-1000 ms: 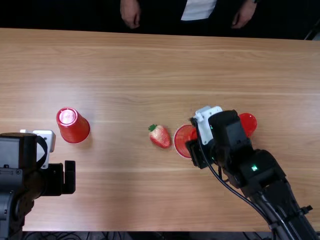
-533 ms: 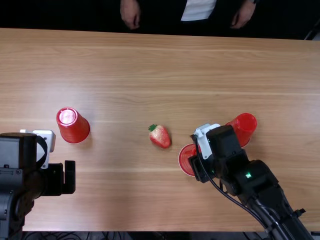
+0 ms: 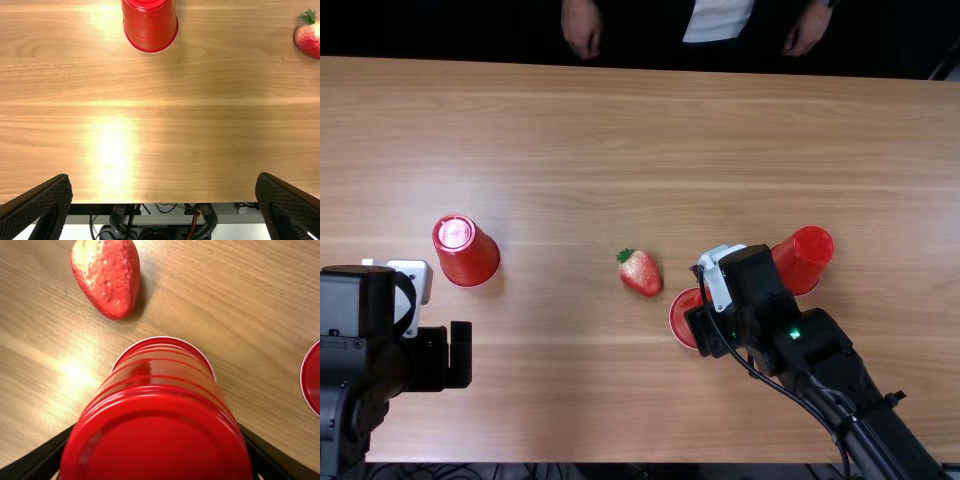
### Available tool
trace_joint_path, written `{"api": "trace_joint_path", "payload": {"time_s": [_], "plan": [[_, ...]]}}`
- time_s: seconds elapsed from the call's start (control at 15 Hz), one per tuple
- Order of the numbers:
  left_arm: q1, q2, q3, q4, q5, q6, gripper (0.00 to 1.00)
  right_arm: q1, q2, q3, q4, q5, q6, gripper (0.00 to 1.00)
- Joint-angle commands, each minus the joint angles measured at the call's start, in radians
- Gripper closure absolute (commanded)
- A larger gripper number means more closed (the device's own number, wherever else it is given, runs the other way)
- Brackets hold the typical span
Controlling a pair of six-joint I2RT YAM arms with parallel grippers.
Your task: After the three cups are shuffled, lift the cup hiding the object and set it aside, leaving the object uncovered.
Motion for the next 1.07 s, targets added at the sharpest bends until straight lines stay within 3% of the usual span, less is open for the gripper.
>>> {"api": "trace_joint_path", "payload": {"time_s": [0.0,0.67,1.0], "plan": [[-0.010,-0.005,-0.012,0.001,0.000,0.003,0.00,-0.004,0.010,0.000,0.002,-0.002,0.006,0.00],[-0.008,-0.011,-0.010,-0.003,0.000,0.003,0.00,-0.008,-0.085,0.179,-0.046,0.008,0.003,0.00],[-0.008,-0.071,-0.029,0.002,0.000,0.003,0.00,-0.132,-0.289,0.197,-0.178,0.022,-0.003,0.00]]}}
